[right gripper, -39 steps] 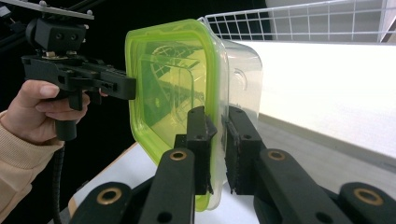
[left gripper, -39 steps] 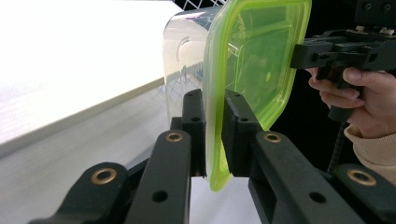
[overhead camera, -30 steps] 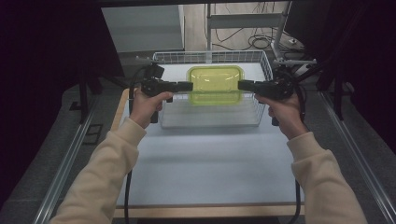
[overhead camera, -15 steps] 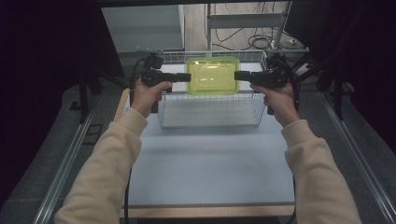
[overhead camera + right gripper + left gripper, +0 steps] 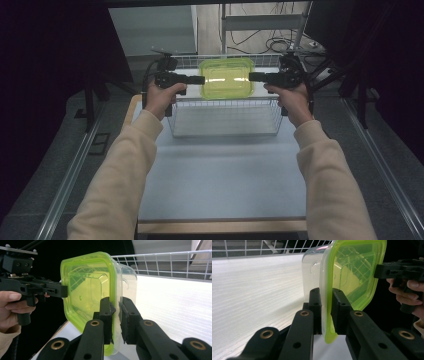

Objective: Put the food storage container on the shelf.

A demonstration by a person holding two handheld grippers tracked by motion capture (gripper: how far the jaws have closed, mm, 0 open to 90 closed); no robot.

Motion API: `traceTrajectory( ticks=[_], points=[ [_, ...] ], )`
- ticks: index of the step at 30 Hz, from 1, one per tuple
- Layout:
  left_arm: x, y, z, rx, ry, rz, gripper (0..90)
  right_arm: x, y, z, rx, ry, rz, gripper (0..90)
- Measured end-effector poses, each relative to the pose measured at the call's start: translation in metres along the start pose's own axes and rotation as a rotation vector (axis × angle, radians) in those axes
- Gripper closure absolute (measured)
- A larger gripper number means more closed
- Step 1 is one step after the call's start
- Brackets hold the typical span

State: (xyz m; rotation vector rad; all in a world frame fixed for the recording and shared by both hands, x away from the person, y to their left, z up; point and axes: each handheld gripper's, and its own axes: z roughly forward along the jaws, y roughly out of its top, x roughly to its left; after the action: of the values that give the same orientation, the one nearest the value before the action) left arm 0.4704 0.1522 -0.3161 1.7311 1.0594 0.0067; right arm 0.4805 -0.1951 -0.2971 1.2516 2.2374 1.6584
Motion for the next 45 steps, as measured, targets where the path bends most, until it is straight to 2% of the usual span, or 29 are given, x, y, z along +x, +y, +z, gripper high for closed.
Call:
traceTrajectory(
  ticks=[10,16,22,24,28,32,35,37,39,41,45],
  points=[
    [0.009,0.006,0.010,0.021,0.028,-0.043,78.9,-0.007,0.004,0.012,0.025,-0.031,0.035,79.7],
    [0.010,0.009,0.013,0.005,0.014,-0.075,78.0,-0.012,0.006,0.016,0.040,-0.048,0.060,78.7],
    [0.009,0.011,0.019,0.007,0.022,-0.067,71.3,-0.018,0.007,0.021,0.041,-0.081,0.065,76.5],
    [0.009,0.012,0.021,-0.002,0.030,-0.078,69.1,-0.019,0.007,0.023,0.037,-0.090,0.068,75.6],
    [0.009,0.014,0.025,0.008,0.053,-0.068,65.3,-0.020,0.008,0.027,0.042,-0.120,0.048,71.8],
    [0.012,0.013,0.031,-0.006,0.054,-0.079,55.0,-0.022,0.007,0.031,0.046,-0.139,0.049,66.4],
    [0.014,0.012,0.035,0.010,0.047,-0.069,39.5,-0.024,0.005,0.033,0.053,-0.157,0.044,60.0],
    [0.016,0.012,0.037,-0.004,0.043,-0.074,27.6,-0.022,0.004,0.033,0.042,-0.177,0.031,55.4],
    [0.017,0.011,0.036,-0.012,0.031,-0.077,21.2,-0.021,0.003,0.032,0.038,-0.185,0.024,51.2],
    [0.018,0.011,0.036,-0.013,0.012,-0.083,17.5,-0.019,0.002,0.031,0.036,-0.184,0.022,47.3],
    [0.020,0.009,0.031,-0.028,0.012,-0.091,12.8,-0.017,0.002,0.026,0.014,-0.169,0.020,40.9]
  ],
)
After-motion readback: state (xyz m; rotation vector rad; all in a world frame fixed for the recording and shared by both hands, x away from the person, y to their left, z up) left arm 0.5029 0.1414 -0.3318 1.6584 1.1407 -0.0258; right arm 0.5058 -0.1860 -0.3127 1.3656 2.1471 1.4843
